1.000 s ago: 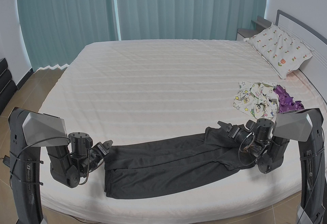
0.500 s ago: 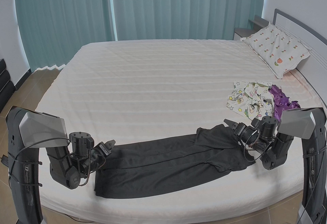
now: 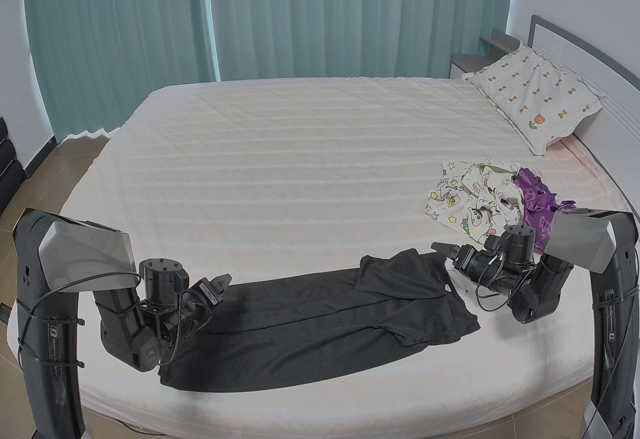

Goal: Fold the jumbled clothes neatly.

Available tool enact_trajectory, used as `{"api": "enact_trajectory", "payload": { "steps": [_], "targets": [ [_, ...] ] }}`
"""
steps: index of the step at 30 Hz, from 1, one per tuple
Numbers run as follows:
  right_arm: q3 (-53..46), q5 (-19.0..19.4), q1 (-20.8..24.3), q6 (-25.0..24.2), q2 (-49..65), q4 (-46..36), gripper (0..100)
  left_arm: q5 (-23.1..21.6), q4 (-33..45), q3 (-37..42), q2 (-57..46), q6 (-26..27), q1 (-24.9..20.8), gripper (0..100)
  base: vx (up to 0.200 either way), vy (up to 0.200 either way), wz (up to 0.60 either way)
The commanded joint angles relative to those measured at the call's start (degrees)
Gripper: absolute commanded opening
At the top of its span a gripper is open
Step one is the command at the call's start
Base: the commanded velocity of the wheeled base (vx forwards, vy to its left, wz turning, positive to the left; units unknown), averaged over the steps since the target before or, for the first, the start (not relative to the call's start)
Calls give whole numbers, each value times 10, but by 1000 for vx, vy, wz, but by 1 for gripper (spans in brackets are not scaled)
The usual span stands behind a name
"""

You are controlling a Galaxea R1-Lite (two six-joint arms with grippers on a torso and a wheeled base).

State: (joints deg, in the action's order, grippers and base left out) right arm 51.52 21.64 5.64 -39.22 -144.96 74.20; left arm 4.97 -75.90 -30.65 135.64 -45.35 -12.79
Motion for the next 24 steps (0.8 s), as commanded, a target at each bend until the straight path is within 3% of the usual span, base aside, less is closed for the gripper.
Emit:
{"api": "enact_trajectory", "payload": {
  "steps": [1,5,10,24],
  "targets": [
    [3,17,10,0,-3,1,100,0,0,0,1,0,-3,100,0,0,0],
    [3,25,17,6,-6,2,100,0,0,-1,1,0,-3,100,0,0,0],
    [-18,32,29,24,-8,81,100,0,0,-3,2,0,-3,100,0,0,0],
    [8,31,49,88,-59,51,100,1,0,-7,11,0,-1,100,0,0,0]
  ]
}}
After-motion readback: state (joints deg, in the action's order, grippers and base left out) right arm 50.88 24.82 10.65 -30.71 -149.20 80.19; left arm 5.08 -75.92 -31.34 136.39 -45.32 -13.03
